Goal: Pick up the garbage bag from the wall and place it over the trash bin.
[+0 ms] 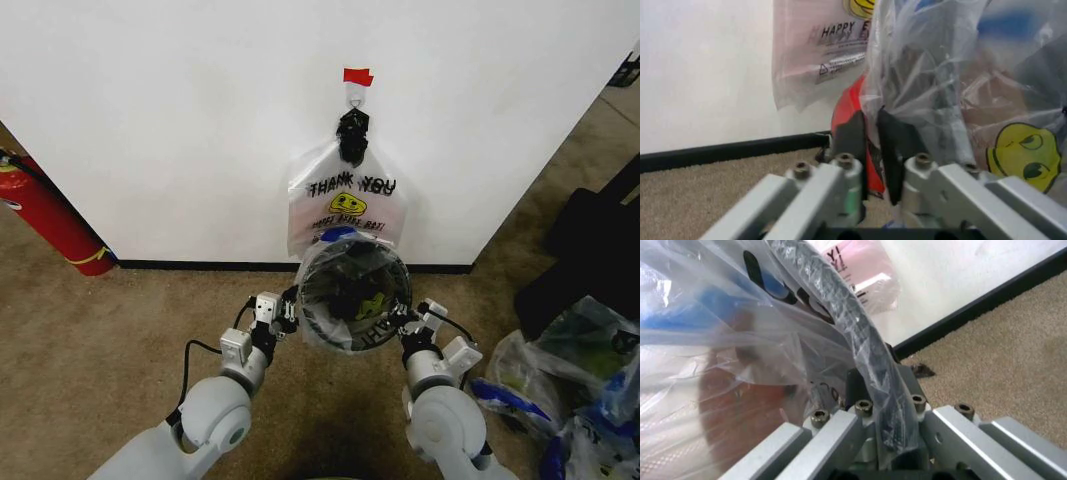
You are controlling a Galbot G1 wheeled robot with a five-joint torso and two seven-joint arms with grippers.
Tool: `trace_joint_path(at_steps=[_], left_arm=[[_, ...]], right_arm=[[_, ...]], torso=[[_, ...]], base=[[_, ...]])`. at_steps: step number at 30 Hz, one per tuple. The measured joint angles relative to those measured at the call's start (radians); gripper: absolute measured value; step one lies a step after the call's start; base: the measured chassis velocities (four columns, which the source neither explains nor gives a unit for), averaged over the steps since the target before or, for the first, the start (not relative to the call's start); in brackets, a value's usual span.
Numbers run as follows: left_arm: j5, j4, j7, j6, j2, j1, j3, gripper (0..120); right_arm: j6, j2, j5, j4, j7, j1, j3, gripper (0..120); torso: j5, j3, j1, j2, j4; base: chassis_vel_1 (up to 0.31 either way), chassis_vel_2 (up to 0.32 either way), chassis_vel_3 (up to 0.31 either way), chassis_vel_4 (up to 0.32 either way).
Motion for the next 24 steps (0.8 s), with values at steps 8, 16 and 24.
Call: trace_joint_path(at_steps=[8, 16, 24], left_arm=[[-0.038, -0.037, 0.0, 0.052, 0.064, 0.046, -0.067, 44], [-0.013, -0.033, -0.01, 0.046, 0.083, 0.091, -0.125, 70], [0.015, -0.041, -0.001, -0.004, 0.072, 0.148, -0.135, 98]], right_arm=[[-0.024, -0.008, 0.049, 0.007, 0.021, 0.001, 0.015, 0], [-0.065, -0.024, 0.119, 0.03, 0.057, 0.003, 0.031, 0], [-0.08, -0.035, 0.167, 0.043, 0.079, -0.005, 0.052, 0]], torso=[[0.0, 0.0, 0.0, 0.0, 0.0002], [-0.0001, 0.0, 0.0, 0.0, 0.0001], [0.0, 0.0, 0.0, 0.0, 0.0001]], base=[[0.0, 0.0, 0.0, 0.0], [0.0, 0.0, 0.0, 0.0], [0.0, 0.0, 0.0, 0.0]])
